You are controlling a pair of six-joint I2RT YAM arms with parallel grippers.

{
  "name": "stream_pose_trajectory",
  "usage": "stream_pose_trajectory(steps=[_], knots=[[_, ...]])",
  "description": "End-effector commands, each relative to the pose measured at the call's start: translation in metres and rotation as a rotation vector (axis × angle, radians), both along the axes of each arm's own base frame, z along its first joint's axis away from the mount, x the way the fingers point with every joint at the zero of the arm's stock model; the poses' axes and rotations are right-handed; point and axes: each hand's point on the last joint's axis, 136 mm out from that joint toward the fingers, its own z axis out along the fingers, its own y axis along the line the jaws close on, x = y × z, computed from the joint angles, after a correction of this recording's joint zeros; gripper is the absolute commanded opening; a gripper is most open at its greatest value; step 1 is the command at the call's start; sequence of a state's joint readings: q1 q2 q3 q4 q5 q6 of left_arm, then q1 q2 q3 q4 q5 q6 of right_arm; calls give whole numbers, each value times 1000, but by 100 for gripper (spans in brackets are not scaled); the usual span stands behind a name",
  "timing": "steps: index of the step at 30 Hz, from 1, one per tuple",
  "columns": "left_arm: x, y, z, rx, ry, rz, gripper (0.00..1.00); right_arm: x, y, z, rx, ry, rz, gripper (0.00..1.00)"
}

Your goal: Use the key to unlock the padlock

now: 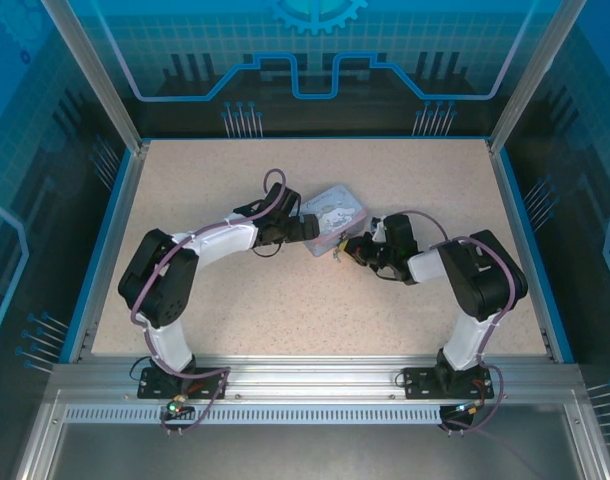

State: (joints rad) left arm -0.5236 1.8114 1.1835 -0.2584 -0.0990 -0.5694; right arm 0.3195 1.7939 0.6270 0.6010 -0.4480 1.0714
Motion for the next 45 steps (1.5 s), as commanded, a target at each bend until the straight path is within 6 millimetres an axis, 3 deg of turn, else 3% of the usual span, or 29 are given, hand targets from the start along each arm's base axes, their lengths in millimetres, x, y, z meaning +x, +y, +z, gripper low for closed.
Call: stream_pose_trajectory(steps=[1,9,15,25,28,34,35,42,45], knots=[[-26,18,-43,122,142,-13,99,8,-9,0,29,5,-42,0],[-26,18,-46,119,152,-9,99,14,-31,-5,7,42,-107,0],[-25,17,-46,122,152,-13,99,7,-42,-10,-146,128,-32,0],[-25,17,-50,126,163,-9,99,10,-51,3,-202,137,-17,0],[-22,15,-46,119,157,-10,99,3,-62,6,-202,137,-43,0],[-17,10,-33,101,134,-22,99,-12,-107,1,-189,170,-149,0],[-16,10,-30,95,129,-22,99,-12,-115,0,-181,176,-170,2],[-13,8,1,39,68,-15,99,-22,-165,1,-191,205,-324,60],[-13,11,17,14,37,-3,99,-34,-176,9,-206,189,-369,76]])
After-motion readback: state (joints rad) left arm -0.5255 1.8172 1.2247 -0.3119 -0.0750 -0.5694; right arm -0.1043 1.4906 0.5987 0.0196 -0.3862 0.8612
